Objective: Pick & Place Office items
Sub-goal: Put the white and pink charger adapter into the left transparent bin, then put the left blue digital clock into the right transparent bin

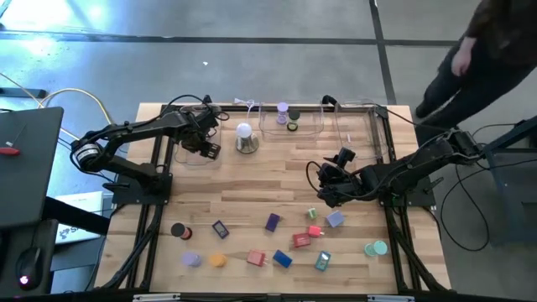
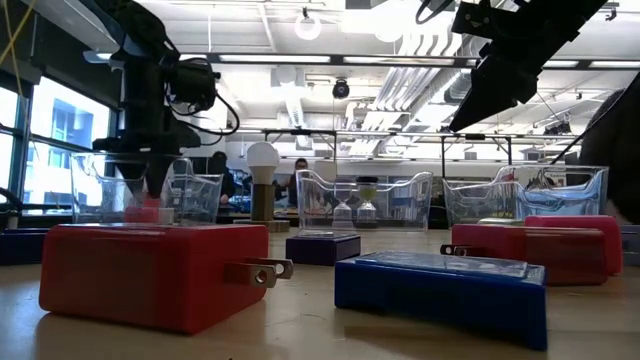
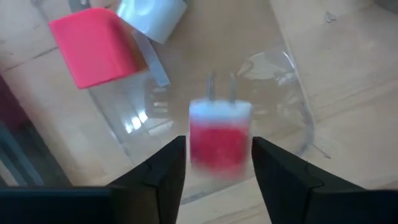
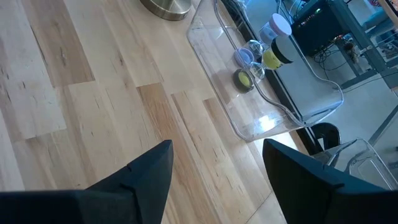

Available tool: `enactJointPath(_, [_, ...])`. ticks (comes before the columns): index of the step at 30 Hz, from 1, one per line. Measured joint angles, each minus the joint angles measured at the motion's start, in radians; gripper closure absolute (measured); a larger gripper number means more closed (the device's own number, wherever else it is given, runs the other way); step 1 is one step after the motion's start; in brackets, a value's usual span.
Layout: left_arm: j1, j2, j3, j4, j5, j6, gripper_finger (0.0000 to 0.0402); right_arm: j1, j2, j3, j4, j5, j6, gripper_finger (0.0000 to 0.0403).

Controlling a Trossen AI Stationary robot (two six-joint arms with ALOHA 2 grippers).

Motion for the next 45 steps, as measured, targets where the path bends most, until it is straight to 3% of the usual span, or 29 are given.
enactJointPath(13, [0.0,0.0,0.014,0.03,0.014,0.06,0.0208,0.0,0.0,0.0,0.0,0.005,0.0,0.0165])
enactJointPath(22, [-0.004,-0.003,0.126,-0.022,0.243,0.05,0.0208,0.0,0.0,0.0,0.011,0.022,-0.004,0.0165])
enactJointPath(25, [-0.034,-0.008,0.151,-0.004,0.277,0.043,0.0208,0.0,0.0,0.0,0.014,0.02,-0.006,0.0165])
enactJointPath(34, [-0.178,-0.01,0.176,-0.001,0.286,0.076,0.0208,0.0,0.0,0.0,0.014,0.008,-0.006,0.0165])
enactJointPath(41, [-0.222,-0.055,0.263,-0.005,0.15,0.124,0.0208,0.0,0.0,0.0,0.015,0.008,-0.005,0.0165])
enactJointPath(45, [-0.289,-0.099,0.317,-0.018,0.135,0.188,0.0208,0.0,0.0,0.0,0.015,0.016,-0.006,0.0165])
